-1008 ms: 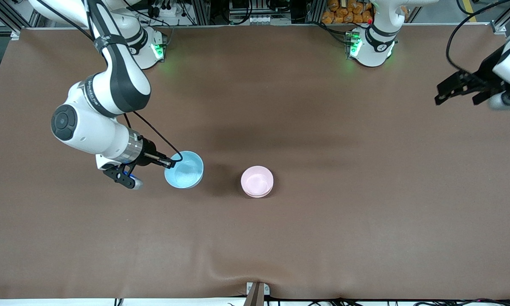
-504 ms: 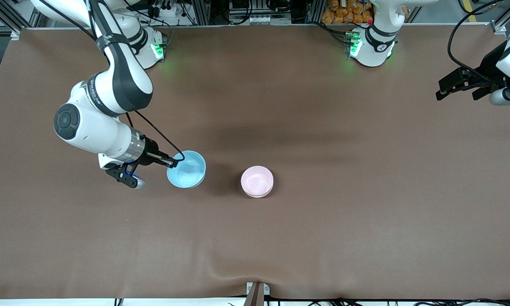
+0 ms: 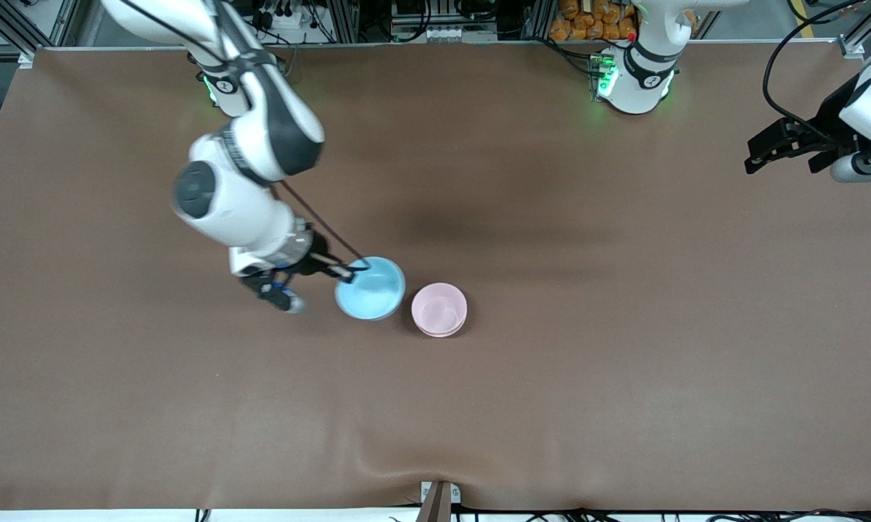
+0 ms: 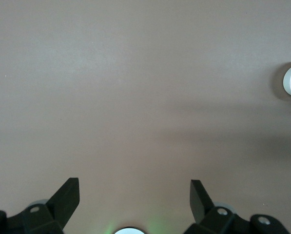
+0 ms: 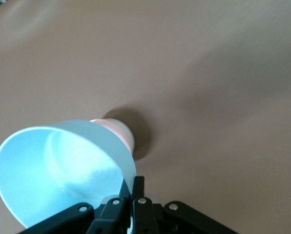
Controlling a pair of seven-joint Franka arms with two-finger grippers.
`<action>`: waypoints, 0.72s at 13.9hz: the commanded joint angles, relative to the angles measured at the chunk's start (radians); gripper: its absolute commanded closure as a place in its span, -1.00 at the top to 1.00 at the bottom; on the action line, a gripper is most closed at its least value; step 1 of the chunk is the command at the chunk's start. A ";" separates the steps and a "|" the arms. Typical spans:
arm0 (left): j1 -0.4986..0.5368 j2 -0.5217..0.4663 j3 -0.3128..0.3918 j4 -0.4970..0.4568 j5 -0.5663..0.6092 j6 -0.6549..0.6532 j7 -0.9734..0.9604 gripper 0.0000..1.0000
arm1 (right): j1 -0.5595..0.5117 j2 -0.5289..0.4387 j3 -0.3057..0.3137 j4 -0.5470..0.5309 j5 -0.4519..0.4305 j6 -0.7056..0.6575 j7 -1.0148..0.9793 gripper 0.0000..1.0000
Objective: Stack pink and blue bowls on white bowl
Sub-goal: 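Carry the blue bowl with the right gripper over the pink bowl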
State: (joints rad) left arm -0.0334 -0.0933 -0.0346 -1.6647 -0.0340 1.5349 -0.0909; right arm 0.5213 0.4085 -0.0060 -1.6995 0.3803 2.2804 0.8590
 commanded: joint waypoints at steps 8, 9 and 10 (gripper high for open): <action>0.012 0.018 -0.013 0.020 0.016 0.004 0.002 1.00 | 0.094 0.199 -0.015 0.106 -0.047 0.168 0.049 -1.00; 0.012 0.023 -0.013 0.020 0.014 0.004 0.002 1.00 | 0.095 0.217 -0.014 0.112 -0.047 0.186 0.051 -1.00; 0.012 0.027 -0.013 0.020 0.014 0.002 0.002 1.00 | 0.098 0.226 -0.014 0.110 -0.046 0.211 0.052 -1.00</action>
State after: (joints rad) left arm -0.0261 -0.0835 -0.0382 -1.6632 -0.0339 1.5387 -0.0909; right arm 0.6035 0.5879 -0.0086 -1.6326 0.3501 2.4616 0.9025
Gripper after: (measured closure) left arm 0.000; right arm 0.969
